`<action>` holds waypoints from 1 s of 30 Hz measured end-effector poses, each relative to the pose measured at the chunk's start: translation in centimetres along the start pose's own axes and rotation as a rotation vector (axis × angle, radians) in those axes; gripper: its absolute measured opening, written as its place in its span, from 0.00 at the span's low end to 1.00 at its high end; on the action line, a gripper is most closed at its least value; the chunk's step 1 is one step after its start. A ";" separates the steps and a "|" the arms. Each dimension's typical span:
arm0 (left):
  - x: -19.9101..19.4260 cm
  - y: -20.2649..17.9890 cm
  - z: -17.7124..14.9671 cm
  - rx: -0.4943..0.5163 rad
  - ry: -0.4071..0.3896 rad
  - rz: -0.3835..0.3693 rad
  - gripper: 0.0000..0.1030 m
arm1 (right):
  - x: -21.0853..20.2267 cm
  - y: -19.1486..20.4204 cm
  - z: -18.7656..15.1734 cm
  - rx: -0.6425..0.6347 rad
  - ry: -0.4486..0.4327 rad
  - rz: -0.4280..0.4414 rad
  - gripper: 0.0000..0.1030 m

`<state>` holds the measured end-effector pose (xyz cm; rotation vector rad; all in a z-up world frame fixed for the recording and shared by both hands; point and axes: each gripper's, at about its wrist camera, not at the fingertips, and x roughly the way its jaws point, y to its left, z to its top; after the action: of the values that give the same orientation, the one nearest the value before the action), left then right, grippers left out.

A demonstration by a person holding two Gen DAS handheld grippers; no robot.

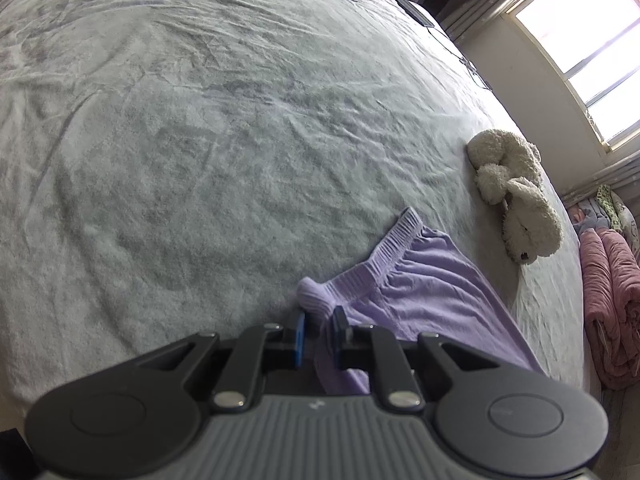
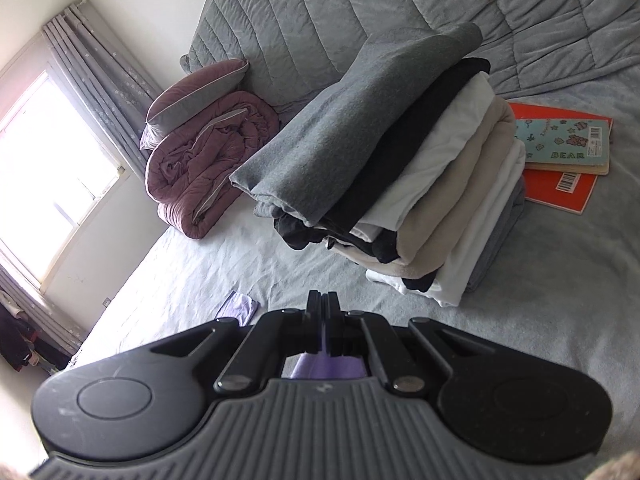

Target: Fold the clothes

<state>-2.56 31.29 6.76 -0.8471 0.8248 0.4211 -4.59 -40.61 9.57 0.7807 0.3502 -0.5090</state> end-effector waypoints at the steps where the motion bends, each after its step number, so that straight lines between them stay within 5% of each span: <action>1: 0.2 -0.2 0.2 0.000 0.003 0.003 0.12 | 0.5 0.4 0.1 -0.011 0.004 -0.004 0.02; 30: 6.2 -6.8 5.7 -0.038 0.046 0.020 0.11 | 11.4 7.9 1.7 -0.166 -0.022 -0.031 0.02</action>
<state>8.23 31.73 7.42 -0.8877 0.8706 0.4373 9.38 -40.58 9.85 0.6093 0.3799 -0.5098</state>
